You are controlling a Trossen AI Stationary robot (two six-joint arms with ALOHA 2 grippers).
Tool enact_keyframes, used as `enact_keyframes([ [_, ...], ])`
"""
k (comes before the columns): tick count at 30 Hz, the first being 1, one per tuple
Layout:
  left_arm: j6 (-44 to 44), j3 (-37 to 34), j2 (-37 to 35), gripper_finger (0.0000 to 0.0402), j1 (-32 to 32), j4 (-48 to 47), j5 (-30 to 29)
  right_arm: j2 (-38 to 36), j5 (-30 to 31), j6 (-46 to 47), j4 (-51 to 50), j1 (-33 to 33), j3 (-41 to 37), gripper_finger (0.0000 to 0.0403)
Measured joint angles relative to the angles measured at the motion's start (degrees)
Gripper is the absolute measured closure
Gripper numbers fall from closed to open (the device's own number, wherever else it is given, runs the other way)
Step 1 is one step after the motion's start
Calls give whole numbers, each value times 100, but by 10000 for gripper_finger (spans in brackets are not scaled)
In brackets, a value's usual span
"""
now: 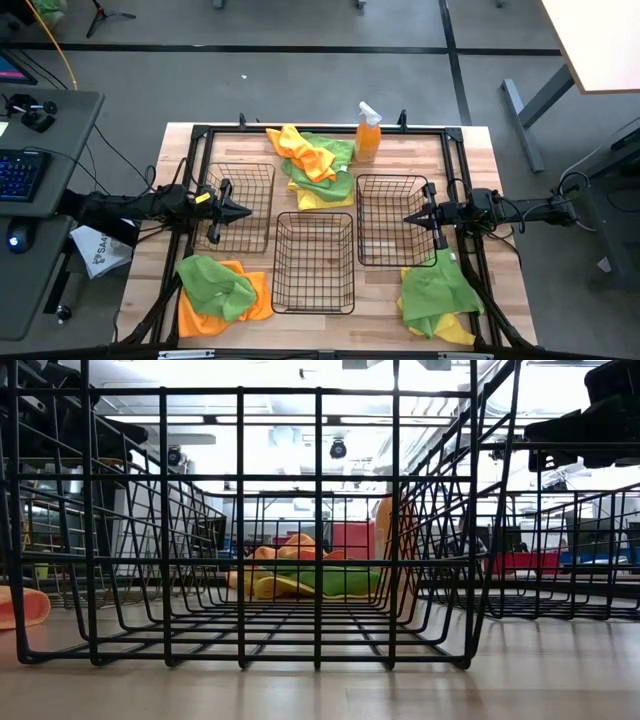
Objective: Sort microfiber towel by color & place in baskets
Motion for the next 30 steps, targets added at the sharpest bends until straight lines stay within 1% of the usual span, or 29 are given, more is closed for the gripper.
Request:
enact_keyframes([
  [6, 0, 0, -1, 401, -1, 0, 0, 2, 1, 2, 0, 0, 0, 402],
  [7, 0, 0, 1, 401, -1, -2, 0, 2, 71, -8, 2, -2, -1, 402],
  [9, 0, 0, -1, 401, -1, 0, 0, 2, 544, -3, 88, -18, 0, 402],
  [10, 0, 0, -1, 401, -1, 0, 0, 3, 784, -1, 233, -23, 0, 402],
  [12, 0, 0, 0, 401, -1, 0, 0, 2, 994, 2, 648, -22, -2, 402],
  [18, 0, 0, 0, 401, 0, -1, 0, 7, 1023, 68, 1618, -22, 0, 402],
  [20, 0, 0, -1, 401, 1, 2, 0, 26, 1022, 443, 2350, -22, 0, 402],
  [22, 0, 0, -1, 401, -1, 0, 0, 24, 1029, 1085, 3303, -22, -1, 402],
  [26, 0, 0, -1, 401, 0, 1, 0, 35, 1354, 1893, 5016, -22, -1, 402],
  [28, -1, 0, -1, 401, -1, 0, 0, 33, 1883, 2154, 5393, -22, 44, 402],
  [30, 0, 0, 0, 401, -1, 0, 0, 39, 2635, 2666, 5161, -22, 229, 402],
])
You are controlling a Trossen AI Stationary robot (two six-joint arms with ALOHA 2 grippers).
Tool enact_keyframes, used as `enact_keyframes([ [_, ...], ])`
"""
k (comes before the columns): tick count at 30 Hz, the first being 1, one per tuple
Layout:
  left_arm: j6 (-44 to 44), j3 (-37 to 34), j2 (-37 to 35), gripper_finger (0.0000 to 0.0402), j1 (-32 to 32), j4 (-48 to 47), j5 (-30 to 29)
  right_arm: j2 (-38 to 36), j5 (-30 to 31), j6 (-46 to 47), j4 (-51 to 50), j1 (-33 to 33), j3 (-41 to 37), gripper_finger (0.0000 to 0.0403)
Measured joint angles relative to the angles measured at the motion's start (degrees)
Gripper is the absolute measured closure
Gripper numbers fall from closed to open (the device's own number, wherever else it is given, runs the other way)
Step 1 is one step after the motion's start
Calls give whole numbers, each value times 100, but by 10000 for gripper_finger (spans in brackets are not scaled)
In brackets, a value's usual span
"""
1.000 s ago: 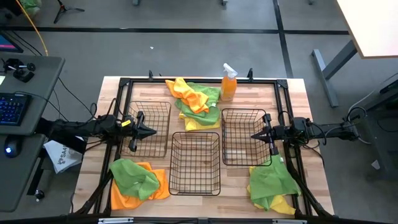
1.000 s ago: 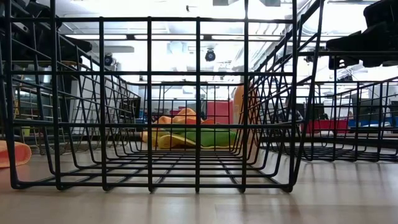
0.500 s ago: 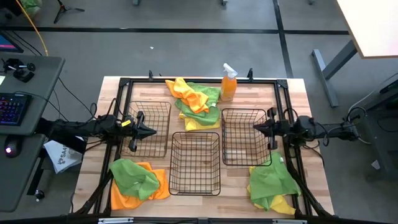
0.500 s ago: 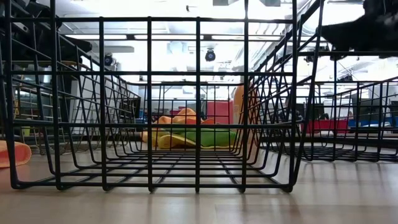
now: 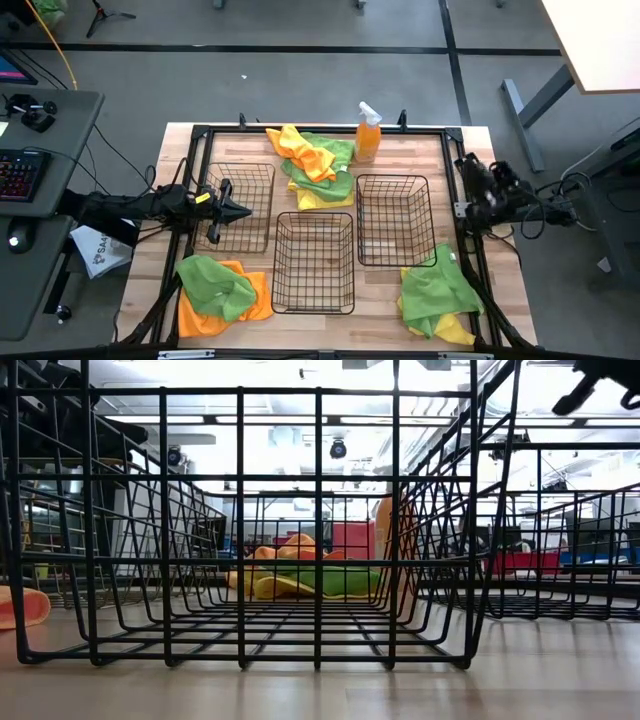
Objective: Sort microfiber towel by color & place in baskets
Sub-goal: Put the top orange towel into the right wire basket
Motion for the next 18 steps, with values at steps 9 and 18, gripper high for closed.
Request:
enact_keyframes([
  [9, 0, 0, 0, 401, 1, -2, 0, 1489, 618, 1935, -3090, -2, 1464, 402],
  [18, -2, 0, 0, 401, 0, -2, 0, 4215, 393, 1622, -3126, -348, 2992, 402],
])
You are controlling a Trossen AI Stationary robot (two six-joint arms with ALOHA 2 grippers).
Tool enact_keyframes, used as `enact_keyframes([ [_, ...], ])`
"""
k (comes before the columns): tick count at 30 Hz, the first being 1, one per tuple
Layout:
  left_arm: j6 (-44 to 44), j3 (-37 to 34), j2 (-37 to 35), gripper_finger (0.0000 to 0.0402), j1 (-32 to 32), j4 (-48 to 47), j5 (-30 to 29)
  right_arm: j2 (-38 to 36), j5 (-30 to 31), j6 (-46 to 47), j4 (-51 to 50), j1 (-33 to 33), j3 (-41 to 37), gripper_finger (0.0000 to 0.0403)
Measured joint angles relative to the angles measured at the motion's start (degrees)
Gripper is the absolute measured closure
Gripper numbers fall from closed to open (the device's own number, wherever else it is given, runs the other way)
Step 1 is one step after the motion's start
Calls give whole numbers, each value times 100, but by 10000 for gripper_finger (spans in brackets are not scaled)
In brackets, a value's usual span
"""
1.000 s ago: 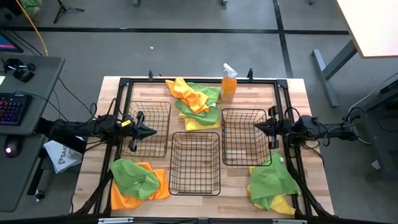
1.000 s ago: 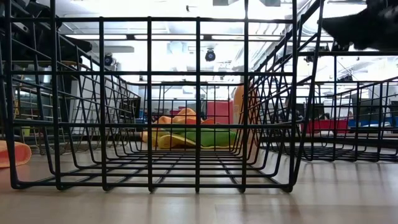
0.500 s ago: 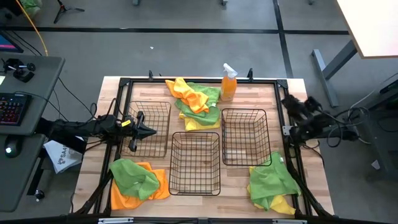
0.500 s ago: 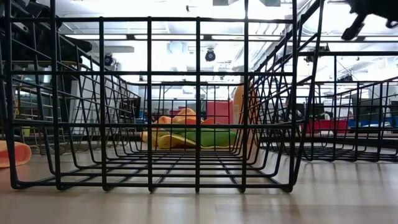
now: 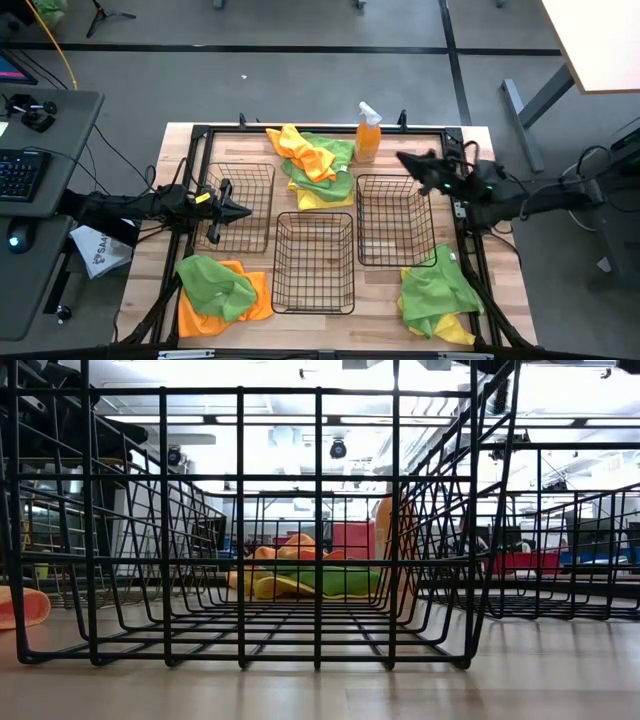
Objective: Sort microfiber towel by color & place in baskets
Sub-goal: Put the top orange towel into the right wire basket
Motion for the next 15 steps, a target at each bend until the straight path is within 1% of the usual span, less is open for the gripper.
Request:
enact_keyframes([
  [3, 2, 0, -1, 401, 0, 0, 0, 833, -59, 63, -13, -72, 537, 402],
  [7, 2, 0, 0, 401, 0, 2, 0, 1911, 149, 68, -14, -222, 1208, 402],
  [9, 1, 0, -1, 401, 1, 2, 0, 2439, 134, 415, -20, -304, 1557, 402],
  [12, 2, 0, 0, 401, 0, 0, 0, 3200, -154, 883, -35, -452, 2103, 402],
  [15, 1, 0, 0, 401, 0, 0, 1, 3985, -449, 973, -300, -599, 2671, 402],
])
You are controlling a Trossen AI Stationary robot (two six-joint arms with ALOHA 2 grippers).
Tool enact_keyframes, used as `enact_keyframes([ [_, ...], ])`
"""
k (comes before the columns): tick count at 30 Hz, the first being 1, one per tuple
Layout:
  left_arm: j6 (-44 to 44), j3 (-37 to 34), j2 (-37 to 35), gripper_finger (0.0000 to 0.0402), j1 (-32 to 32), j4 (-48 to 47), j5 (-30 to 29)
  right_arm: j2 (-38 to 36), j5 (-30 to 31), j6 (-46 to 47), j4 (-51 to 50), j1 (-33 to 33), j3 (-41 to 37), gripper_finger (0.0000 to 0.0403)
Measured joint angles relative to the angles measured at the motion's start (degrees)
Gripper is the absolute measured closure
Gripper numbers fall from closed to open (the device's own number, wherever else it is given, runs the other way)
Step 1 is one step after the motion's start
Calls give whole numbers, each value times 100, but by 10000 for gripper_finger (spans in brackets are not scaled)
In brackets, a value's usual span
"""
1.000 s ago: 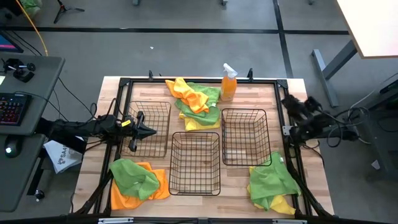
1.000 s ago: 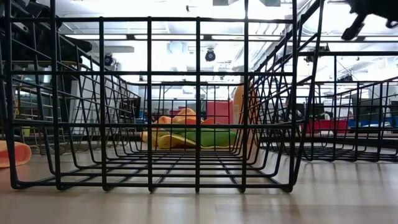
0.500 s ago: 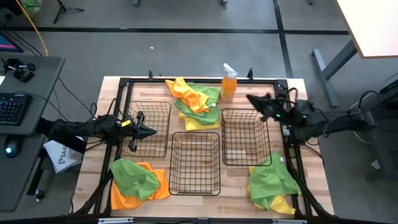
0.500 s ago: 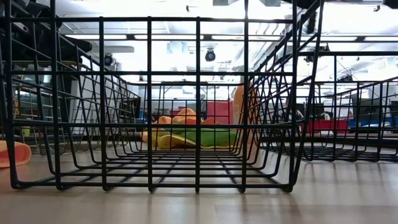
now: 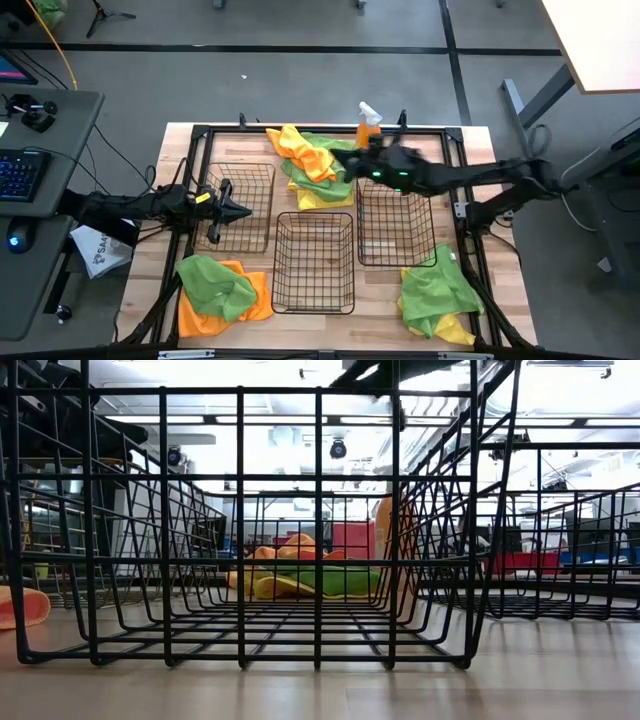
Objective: Sort microfiber towel by color & place in baskets
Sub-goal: Put the top orange towel into the right wire basket
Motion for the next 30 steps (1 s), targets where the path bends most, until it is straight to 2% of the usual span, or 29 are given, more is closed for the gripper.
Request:
enact_keyframes([
  [5, 1, 0, 0, 401, 0, -1, -1, 1251, -497, -221, -561, -283, 1080, 366],
  [8, -1, 0, 1, 401, 1, -1, -1, 1833, -769, -164, -1712, -426, 1929, 318],
  [11, 1, 0, 1, 401, 2, -1, -1, 2385, -658, -533, -3173, -540, 2842, 263],
  [14, 1, 0, -1, 401, 0, 1, -1, 2946, -215, -929, -4382, -639, 3676, 213],
  [18, 1, 0, 0, 401, 1, -1, -1, 3694, -72, -751, -5647, -798, 4642, 165],
  [21, 1, 0, 0, 401, 0, 1, -1, 4183, 23, -610, -6196, -909, 5183, 149],
  [25, 1, 0, 1, 401, 0, -1, -1, 4735, 352, -642, -6380, -1061, 5623, 144],
  [30, 1, 0, -1, 401, 1, 1, -1, 5130, 202, -404, -6535, -1229, 5809, 143],
])
